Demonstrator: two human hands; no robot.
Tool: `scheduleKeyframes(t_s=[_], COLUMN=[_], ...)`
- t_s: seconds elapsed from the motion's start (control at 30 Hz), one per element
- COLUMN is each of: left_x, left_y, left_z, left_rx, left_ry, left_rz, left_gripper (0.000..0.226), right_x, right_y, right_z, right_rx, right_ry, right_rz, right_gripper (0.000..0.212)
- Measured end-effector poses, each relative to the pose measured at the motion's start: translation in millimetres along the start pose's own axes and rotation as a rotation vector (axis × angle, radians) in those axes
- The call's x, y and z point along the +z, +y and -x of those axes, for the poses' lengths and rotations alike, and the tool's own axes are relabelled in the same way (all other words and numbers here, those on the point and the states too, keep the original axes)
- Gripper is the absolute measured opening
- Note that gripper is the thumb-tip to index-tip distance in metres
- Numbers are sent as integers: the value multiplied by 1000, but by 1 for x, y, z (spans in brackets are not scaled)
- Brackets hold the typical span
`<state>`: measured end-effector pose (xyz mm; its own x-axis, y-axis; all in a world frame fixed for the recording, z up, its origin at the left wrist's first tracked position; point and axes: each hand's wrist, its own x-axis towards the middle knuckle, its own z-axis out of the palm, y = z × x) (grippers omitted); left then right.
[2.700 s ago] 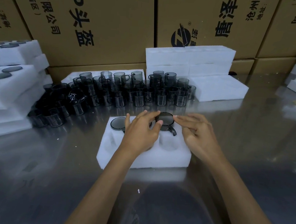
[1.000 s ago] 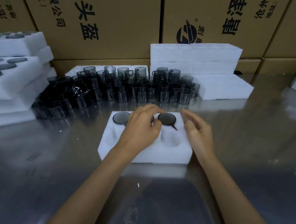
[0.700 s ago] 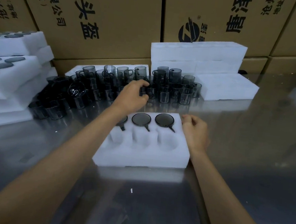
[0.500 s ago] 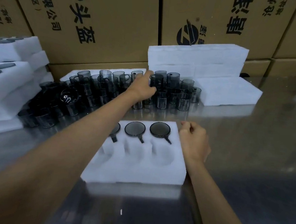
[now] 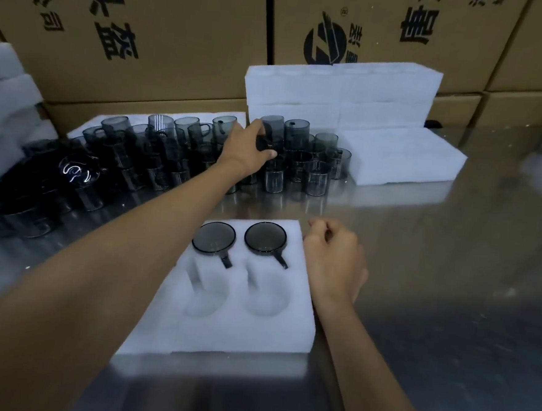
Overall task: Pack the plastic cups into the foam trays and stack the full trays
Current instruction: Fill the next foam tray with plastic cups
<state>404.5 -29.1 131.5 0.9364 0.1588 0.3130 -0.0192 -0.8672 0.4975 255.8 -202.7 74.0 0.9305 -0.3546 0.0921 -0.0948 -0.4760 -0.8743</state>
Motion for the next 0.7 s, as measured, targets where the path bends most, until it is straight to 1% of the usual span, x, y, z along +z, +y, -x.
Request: scheduleKeyframes(t_s=[0.13,0.33,0.4,0.47,0.53,0.6,0.7], left_x=[-9,-33,-45,-55,-65,-75,-88], left_y=[2,18,25,31,37,39,33], left_z=[22,87,113,141,170,195,221], left_rx=[46,118,148,155,125,100,137], left_ry=[34,138,162,161,113,15,-200], left_rz=[70,318,392,486,630,780,876], left_gripper=[43,36,35,37,39,40,46], right_x=[0,-4,-10,-19,-34,-51,-65], right_y=[3,0,-3,-8,-16,-20,-23], right_z=[-2,2,2,2,5,14,34], right_rx=[8,20,37,27,-23,-115,-270], right_ry=[-14,-76,-151,-207,-225,-284,-499], right_rz=[-5,-58,-131,-267,-370,-454,-550], right_gripper=[27,27,26,25,28,35,53])
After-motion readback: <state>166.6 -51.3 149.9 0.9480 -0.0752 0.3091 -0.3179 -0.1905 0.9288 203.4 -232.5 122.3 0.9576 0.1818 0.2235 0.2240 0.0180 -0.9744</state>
